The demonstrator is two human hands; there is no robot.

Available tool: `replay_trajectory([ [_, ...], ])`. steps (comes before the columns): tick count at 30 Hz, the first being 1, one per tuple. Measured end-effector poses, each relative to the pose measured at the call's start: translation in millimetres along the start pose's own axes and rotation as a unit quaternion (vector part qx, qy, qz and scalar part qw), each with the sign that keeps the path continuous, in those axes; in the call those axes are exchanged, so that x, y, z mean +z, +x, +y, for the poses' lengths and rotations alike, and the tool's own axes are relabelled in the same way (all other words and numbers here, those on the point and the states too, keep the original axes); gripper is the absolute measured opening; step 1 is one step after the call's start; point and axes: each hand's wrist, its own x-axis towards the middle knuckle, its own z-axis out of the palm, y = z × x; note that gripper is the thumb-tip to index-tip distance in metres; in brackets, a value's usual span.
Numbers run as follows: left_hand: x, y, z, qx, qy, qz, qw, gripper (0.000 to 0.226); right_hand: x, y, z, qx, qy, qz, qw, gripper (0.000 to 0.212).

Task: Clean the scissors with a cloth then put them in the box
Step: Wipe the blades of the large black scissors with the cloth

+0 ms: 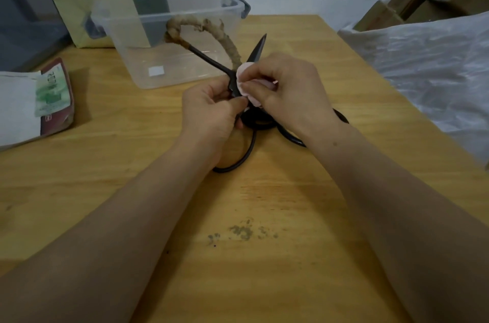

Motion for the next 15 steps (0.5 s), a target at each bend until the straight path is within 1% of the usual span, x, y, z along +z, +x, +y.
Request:
replay_trajectory([
  [4,0,0,-1,-0.015,0.002,0.012,1.000,0.019,-2,2,-1,-0.035,-0.056,-0.029,0.997,0.015],
  [7,0,0,-2,-0.032,-0.010,0.025,0.999,0.026,-7,2,4,-0.027,-0.110,-0.068,0.991,0.016],
  [8,1,0,-1,-0.033,-0.010,0.026,0.999,0.027,-9,1,6,-0.016,-0.111,-0.061,0.992,0.016],
  [10,2,0,0,-0.026,-0.006,0.016,1.000,0.029,-12,0,8,0.006,-0.082,0.001,0.997,0.014],
  [11,3,0,0,-0.020,-0.003,0.011,1.000,0.029,-11,0,7,0.006,-0.062,0.035,0.997,0.012],
  [12,3,0,1,-0.015,-0.003,0.008,1.000,0.027,-8,1,4,-0.003,-0.048,0.051,0.998,0.011],
  [13,3,0,0,-0.012,-0.002,0.008,1.000,0.023,-4,1,2,-0.016,-0.043,0.047,0.998,0.010],
  [15,2,1,-1,-0.008,0.002,0.013,1.000,0.016,3,2,-1,-0.036,-0.051,0.010,0.998,0.010],
])
